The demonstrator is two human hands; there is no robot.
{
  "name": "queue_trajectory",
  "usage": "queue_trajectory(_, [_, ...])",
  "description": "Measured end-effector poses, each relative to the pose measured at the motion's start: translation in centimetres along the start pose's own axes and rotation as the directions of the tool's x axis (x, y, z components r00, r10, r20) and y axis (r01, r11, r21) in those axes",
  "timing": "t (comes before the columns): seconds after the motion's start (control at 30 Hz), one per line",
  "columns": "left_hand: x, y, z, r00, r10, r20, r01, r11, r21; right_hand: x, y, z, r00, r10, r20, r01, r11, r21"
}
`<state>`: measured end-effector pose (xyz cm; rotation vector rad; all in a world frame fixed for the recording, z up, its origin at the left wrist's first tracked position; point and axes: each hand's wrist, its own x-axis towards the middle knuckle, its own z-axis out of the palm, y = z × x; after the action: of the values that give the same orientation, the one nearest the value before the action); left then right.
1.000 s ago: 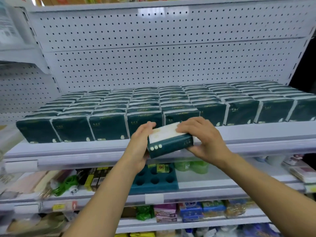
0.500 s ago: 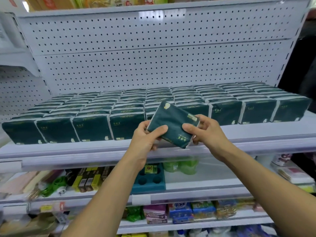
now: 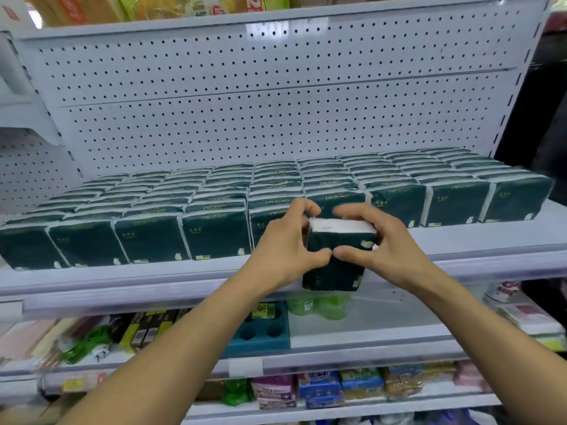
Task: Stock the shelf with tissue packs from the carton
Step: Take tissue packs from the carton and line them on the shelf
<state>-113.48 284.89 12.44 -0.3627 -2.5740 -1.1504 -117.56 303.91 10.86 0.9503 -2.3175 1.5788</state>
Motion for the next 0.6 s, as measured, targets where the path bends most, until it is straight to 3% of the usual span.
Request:
queue_trajectory(0.1, [0.6,-0.1,-0.1,0.986,0.039,-0.162,-0.041,0.999,-0.011,0.9,0.4,-1.1,0.995,0.078,-0.056,-0.071,0.990,0.120])
queue_trajectory(0.17, [1.2,-1.3,-1.0,0.955,0.119,-0.273,-0.052,0.969,0.242,1.2,1.2,-2.2,0.970,0.167,-0.176,-0.121,0.962,0.246])
queue_trajectory(0.23, [1.7,-3.3,-2.0,0.972,0.147,-0.183,-0.008,0.799,0.602,1.4,2.2,-2.9,0.941,0.249,-0.228,-0.188,0.948,0.257])
queue_trajectory(0.3, [2.1,-5.0,-2.5,0.998,0.047,-0.041,0.005,0.602,0.798,1.7,3.6,-3.0,0.915,0.317,-0.249,-0.266,0.940,0.215])
queue_trajectory(0.4, [2.5,-6.6,-2.4,0.999,-0.033,0.010,0.007,0.476,0.879,1.9,4.9,-2.2,0.899,0.364,-0.244,-0.330,0.929,0.167])
queue_trajectory(0.6, [2.8,-6.8,-2.4,0.999,0.035,-0.038,0.018,0.458,0.889,2.7,5.6,-1.1,0.908,0.250,-0.337,-0.332,0.920,-0.210])
